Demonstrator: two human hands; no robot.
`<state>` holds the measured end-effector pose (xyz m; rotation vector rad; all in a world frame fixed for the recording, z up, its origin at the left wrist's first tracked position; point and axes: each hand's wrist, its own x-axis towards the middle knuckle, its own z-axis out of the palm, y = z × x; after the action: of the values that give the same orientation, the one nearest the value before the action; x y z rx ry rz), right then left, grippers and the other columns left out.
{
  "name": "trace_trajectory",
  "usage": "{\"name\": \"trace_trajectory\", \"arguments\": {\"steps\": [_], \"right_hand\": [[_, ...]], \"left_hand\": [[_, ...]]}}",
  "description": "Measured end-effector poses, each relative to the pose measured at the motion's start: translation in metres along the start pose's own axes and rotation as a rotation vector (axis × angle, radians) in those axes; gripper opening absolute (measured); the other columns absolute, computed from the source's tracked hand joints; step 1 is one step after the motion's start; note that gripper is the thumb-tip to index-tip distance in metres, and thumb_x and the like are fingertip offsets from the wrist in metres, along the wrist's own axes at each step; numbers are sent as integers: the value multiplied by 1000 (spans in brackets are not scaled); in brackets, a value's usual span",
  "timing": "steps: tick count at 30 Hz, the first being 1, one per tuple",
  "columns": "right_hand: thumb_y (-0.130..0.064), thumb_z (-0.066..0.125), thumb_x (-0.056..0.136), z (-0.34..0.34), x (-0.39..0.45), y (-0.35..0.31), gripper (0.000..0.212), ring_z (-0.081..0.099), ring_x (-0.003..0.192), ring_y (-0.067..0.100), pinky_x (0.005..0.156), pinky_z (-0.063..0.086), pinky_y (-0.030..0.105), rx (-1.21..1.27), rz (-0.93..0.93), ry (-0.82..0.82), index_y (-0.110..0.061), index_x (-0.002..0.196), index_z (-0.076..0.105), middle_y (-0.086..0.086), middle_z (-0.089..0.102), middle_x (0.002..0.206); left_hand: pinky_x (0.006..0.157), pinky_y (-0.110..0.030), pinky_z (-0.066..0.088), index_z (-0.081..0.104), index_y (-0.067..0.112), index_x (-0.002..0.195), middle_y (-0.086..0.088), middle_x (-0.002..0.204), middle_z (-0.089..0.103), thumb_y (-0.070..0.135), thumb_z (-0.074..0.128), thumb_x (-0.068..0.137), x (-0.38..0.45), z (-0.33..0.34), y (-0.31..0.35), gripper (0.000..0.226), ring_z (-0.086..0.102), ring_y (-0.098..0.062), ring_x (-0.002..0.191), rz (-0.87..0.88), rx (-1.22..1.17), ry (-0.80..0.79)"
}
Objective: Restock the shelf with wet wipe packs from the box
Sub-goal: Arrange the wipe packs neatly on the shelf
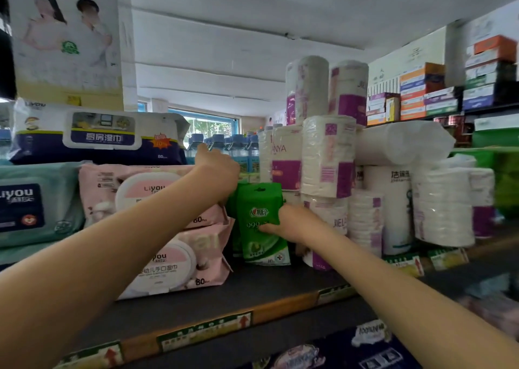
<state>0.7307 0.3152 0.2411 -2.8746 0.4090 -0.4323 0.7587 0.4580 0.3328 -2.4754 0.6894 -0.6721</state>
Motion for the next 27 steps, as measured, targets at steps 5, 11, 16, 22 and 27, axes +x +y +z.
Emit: {"name": "trace_trajectory", "arguments": {"steps": [5,11,16,22,27], "right_hand": [[-41,43,95,-2,9,-20,50,56,111,30,90,45,33,-92,40,-76,-4,128,50,15,57,124],[-2,41,95,14,30,-41,29,57,108,26,85,47,32,-115,143,16,0,122,51,15,56,126],[-3,48,90,5,40,-49,57,48,122,32,94,45,37,27,182,32,0,140,21,18,46,135],[-7,42,95,18,35,-45,34,54,116,30,85,46,32,-176,81,-155,1,128,46,17,52,129],[1,39,93,26,38,-45,30,56,114,30,91,46,33,-278,31,-79,1,118,55,16,57,124]], "left_hand": [[110,-47,25,46,21,129,0,132,52,41,66,81,7,9,-6,55,42,-23,127,23,-107,58],[110,-51,24,36,31,138,2,133,51,40,62,83,9,20,-15,61,43,-24,126,38,-180,101],[109,-50,25,40,29,135,0,129,52,37,59,85,12,19,-15,54,42,-24,124,35,-187,122],[105,-50,28,44,27,131,0,126,54,34,61,84,14,23,-16,50,45,-24,120,32,-220,141],[107,-49,28,42,27,133,0,132,52,34,61,84,13,26,-15,52,43,-24,124,20,-225,157]]}}
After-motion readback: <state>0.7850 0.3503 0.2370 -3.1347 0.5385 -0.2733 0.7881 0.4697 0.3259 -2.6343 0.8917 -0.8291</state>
